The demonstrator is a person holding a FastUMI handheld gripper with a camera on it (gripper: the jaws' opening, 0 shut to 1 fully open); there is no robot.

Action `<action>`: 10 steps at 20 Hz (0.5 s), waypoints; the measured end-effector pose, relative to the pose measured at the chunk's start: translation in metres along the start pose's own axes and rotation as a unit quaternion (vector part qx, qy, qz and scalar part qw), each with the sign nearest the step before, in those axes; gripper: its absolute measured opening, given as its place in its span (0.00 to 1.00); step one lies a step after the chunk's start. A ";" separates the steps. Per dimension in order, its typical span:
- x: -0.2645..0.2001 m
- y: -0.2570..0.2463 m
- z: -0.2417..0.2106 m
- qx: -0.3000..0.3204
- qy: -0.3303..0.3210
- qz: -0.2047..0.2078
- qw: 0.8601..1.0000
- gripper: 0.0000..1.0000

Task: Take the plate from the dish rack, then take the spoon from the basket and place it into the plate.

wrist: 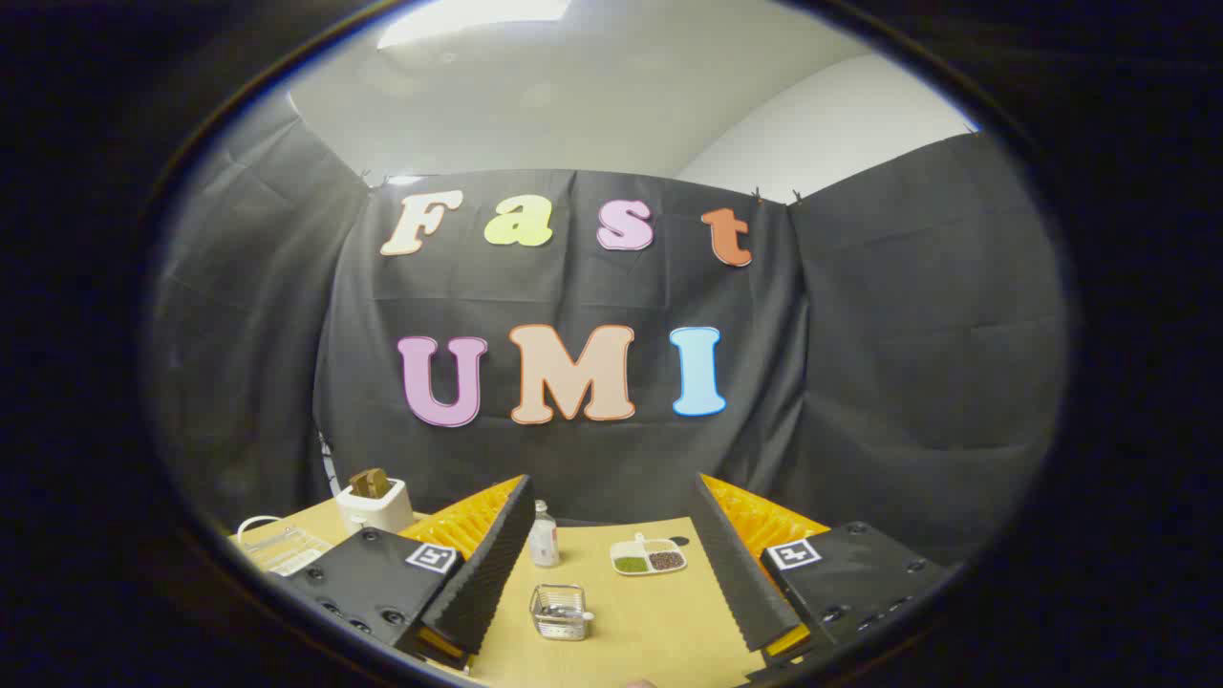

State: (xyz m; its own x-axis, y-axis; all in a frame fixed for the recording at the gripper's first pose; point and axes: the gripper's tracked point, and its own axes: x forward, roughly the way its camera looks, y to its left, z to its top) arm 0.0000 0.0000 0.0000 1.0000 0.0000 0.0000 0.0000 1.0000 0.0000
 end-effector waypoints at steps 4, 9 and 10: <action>0.000 -0.007 0.001 0.001 -0.001 -0.002 1.000 1.00; 0.000 -0.008 -0.001 -0.007 -0.002 0.000 1.000 1.00; 0.000 -0.008 0.000 -0.008 -0.002 0.000 1.000 1.00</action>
State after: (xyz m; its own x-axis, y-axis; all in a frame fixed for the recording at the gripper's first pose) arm -0.0003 -0.0076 0.0002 1.0000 0.0004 0.0044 -0.0003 0.9999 -0.0151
